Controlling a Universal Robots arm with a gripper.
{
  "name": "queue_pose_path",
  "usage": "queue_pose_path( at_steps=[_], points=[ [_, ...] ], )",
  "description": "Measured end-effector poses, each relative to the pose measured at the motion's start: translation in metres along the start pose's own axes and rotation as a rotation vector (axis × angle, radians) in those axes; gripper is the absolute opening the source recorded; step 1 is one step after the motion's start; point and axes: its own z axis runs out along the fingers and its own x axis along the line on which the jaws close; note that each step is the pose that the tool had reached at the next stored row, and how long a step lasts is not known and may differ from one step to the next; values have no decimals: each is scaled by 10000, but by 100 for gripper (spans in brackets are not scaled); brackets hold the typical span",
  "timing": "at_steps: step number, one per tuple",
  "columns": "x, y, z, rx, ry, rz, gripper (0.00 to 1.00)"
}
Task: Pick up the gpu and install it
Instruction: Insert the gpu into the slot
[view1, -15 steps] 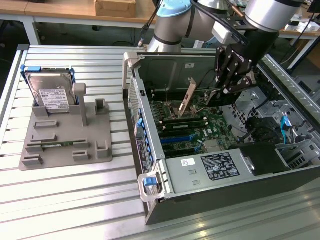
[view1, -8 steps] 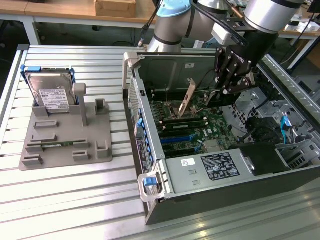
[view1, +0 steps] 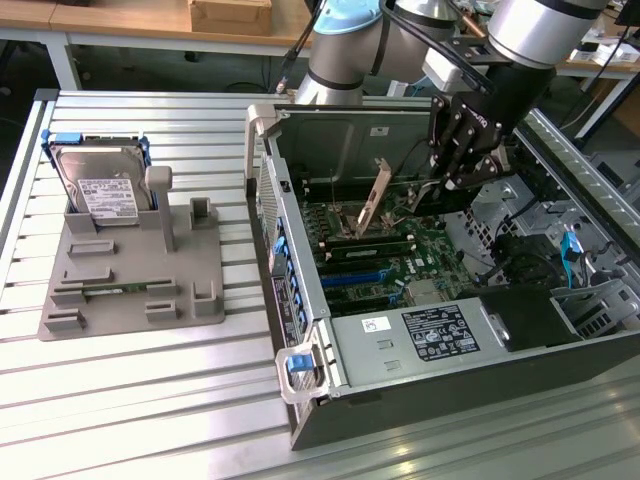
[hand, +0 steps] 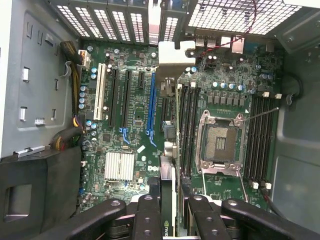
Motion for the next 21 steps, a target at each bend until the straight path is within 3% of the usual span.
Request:
queue_pose_path(
  at_steps=[21],
  points=[
    [1,-2,42,0,0,0,26]
  ],
)
